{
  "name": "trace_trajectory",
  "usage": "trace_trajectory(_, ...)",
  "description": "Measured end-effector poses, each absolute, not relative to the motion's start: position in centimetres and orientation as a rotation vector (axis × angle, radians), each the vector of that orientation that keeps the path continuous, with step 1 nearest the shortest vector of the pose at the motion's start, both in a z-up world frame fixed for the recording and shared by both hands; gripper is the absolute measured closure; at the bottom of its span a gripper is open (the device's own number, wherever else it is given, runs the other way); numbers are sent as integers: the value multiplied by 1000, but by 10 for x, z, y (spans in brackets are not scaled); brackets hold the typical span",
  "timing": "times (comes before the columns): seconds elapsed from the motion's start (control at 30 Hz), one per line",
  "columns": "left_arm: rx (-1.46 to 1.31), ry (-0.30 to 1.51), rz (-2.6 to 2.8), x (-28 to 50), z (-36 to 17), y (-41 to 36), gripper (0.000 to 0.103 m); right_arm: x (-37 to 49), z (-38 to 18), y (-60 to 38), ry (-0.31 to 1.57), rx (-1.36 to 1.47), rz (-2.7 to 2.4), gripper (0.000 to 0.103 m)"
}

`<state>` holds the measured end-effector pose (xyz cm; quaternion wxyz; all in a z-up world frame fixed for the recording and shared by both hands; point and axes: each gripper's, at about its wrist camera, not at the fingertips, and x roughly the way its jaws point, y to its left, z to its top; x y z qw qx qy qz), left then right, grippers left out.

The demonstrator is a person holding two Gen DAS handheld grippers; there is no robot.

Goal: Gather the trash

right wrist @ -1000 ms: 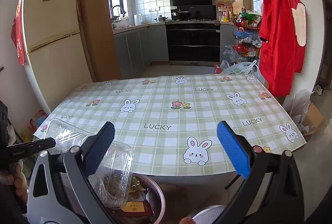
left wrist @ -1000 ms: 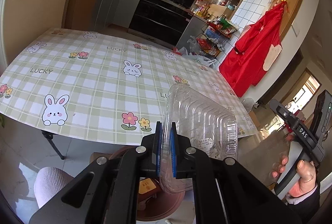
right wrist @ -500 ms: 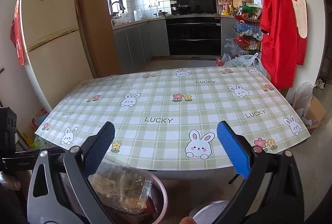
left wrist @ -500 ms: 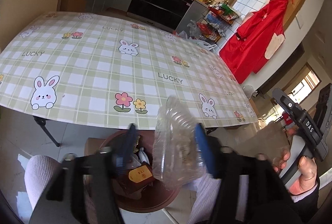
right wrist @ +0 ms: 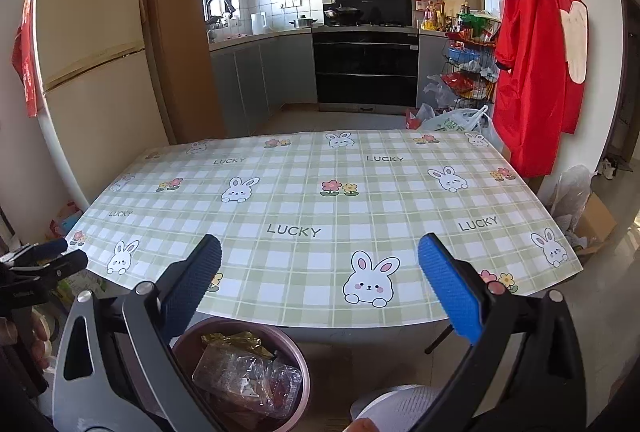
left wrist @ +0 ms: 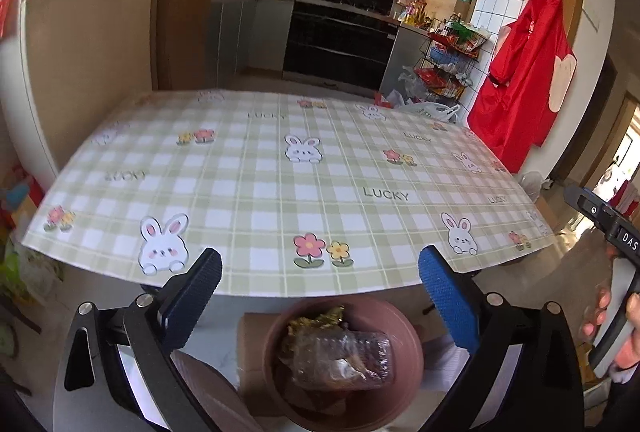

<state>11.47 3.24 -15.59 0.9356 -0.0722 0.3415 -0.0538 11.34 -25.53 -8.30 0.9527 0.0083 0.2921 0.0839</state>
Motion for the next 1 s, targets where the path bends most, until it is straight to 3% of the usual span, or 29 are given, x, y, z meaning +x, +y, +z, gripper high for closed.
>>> trace_trajectory(0.63, 145, 408, -169, 91, -28, 27, 6, 100, -6, -220, 499, -106, 210, 6)
trace_trajectory(1.0, 107, 353, -208, 90, -3, 27, 6, 99, 10, -222, 480, -54, 206, 6)
